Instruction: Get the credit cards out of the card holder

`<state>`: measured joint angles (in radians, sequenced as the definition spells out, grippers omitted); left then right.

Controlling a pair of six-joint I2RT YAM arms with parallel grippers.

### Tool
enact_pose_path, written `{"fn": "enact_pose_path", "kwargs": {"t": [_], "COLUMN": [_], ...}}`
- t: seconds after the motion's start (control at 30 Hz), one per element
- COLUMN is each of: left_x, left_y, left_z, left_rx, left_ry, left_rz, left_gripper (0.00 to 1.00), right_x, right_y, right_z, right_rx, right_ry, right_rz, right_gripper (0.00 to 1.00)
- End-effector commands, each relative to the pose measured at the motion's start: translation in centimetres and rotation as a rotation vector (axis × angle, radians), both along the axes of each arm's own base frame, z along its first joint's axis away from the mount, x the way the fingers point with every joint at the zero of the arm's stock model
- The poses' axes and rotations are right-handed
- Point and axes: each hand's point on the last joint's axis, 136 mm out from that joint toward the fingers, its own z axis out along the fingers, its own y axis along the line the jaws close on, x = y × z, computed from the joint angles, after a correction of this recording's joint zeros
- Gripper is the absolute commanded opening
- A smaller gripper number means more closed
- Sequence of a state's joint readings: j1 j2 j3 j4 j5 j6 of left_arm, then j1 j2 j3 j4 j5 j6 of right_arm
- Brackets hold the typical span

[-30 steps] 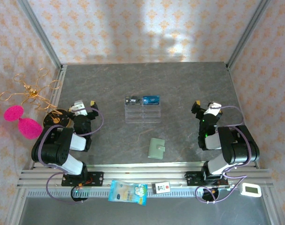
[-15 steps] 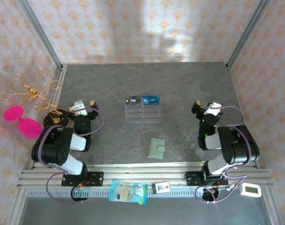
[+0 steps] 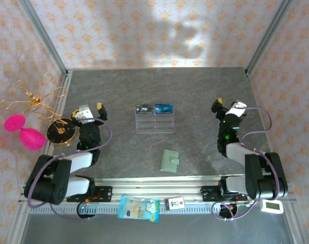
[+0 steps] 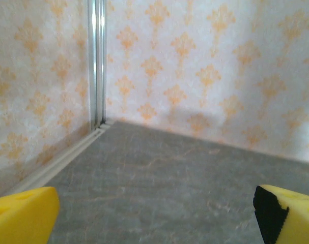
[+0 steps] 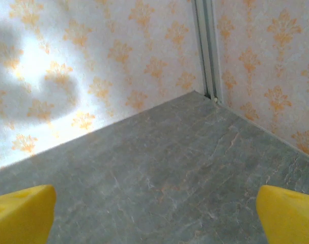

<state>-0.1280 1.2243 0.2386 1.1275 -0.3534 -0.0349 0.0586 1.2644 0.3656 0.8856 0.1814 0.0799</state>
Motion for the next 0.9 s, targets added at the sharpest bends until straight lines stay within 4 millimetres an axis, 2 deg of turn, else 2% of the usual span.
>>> {"fn": "enact_pose_path", "kwargs": {"t": [0.0,0.1,0.2,0.23,0.3,0.37,0.43,0.53,0.57,0.6,0.7,0.77,0.87], "left_x": [-0.7,-2.1,-4.4,-4.9,-4.4,-3.5,-2.8,-2.7,-2.7,-2.7,-2.7,-2.8,-2.5], "left_y": [1.1,2.0,3.6,4.1,4.4,3.8,2.1,-1.0,-1.8,-2.6,-4.9,-6.8,-9.8], "left_z": [2.1,4.6,5.2,4.2,3.4,3.7,4.9,6.5,6.6,6.7,6.5,5.8,3.4], "left_rx": [-0.067,-0.203,-0.482,-0.647,-0.790,-0.813,-0.771,-0.742,-0.755,-0.766,-0.797,-0.797,-0.778], "left_ry": [-0.043,-0.194,-0.385,-0.431,-0.403,-0.371,-0.355,-0.362,-0.360,-0.348,-0.300,-0.241,-0.047], "left_rz": [0.071,0.105,0.159,0.169,0.117,0.025,-0.102,-0.293,-0.321,-0.343,-0.401,-0.461,-0.516], "left_gripper": [0.99,0.99,0.99,0.99,0.99,0.99,0.99,0.99,0.99,0.99,0.99,0.99,0.92], "right_x": [-0.7,-1.9,-3.5,-2.2,-0.8,-0.6,-0.6,-1.3,-1.7,-2.3,-4.5,-6.1,-8.4], "right_y": [-0.3,-2.7,-4.4,-3.3,-1.2,0.2,2.0,5.1,6.2,7.4,10.5,12.1,14.8], "right_z": [-0.9,-0.5,-3.0,-3.0,-2.8,-3.1,-3.1,-4.8,-5.6,-5.5,-7.7,-9.0,-10.4], "right_rx": [0.046,0.198,0.518,0.510,0.503,0.546,0.548,0.538,0.544,0.549,0.550,0.532,0.532], "right_ry": [0.079,0.046,0.090,0.147,0.178,0.177,0.211,0.346,0.390,0.404,0.507,0.572,0.656], "right_rz": [-0.072,-0.277,-0.509,-0.402,-0.258,-0.191,-0.095,0.039,0.082,0.141,0.259,0.312,0.422], "right_gripper": [1.00,1.00,1.00,1.00,1.00,1.00,1.00,1.00,1.00,0.99,0.95,0.91,0.85]}}
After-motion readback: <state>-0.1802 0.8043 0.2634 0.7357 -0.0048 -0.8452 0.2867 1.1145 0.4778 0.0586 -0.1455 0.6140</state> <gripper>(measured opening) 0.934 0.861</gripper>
